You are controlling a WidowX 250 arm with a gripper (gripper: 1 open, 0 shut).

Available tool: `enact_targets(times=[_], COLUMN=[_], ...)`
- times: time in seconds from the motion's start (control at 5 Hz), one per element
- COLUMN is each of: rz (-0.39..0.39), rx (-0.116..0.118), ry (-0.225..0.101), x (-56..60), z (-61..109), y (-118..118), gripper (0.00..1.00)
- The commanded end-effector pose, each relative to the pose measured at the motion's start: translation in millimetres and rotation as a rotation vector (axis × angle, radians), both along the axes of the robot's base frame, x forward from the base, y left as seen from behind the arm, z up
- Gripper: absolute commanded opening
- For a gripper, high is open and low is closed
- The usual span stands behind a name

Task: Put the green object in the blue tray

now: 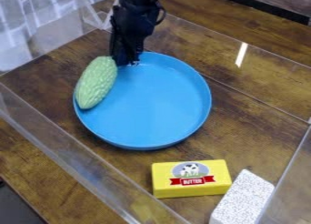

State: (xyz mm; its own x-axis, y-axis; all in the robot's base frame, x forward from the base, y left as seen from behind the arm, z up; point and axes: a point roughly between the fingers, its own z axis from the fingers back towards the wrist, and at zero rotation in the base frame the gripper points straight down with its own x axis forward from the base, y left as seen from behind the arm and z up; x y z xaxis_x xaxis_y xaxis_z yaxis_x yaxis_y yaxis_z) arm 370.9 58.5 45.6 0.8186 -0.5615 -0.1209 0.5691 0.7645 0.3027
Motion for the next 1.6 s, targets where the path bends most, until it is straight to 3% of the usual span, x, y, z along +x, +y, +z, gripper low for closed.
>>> enact_targets(times=[0.0, 0.4, 0.6, 0.8, 1.4], rz=[-0.025, -0.057, -0.067, -0.077, -0.071], rx=[0.034, 0.079, 0.086, 0.088, 0.069], ry=[-0.094, -0.126, -0.142, -0.153, -0.152], x=[14.8, 16.9, 18.6, 20.6, 11.8], z=[32.0, 46.8, 50.5, 51.4, 42.5], y=[-5.5, -11.5, -13.5, -15.1, -7.8], gripper=[0.00, 0.00, 1.00, 1.00, 1.00])
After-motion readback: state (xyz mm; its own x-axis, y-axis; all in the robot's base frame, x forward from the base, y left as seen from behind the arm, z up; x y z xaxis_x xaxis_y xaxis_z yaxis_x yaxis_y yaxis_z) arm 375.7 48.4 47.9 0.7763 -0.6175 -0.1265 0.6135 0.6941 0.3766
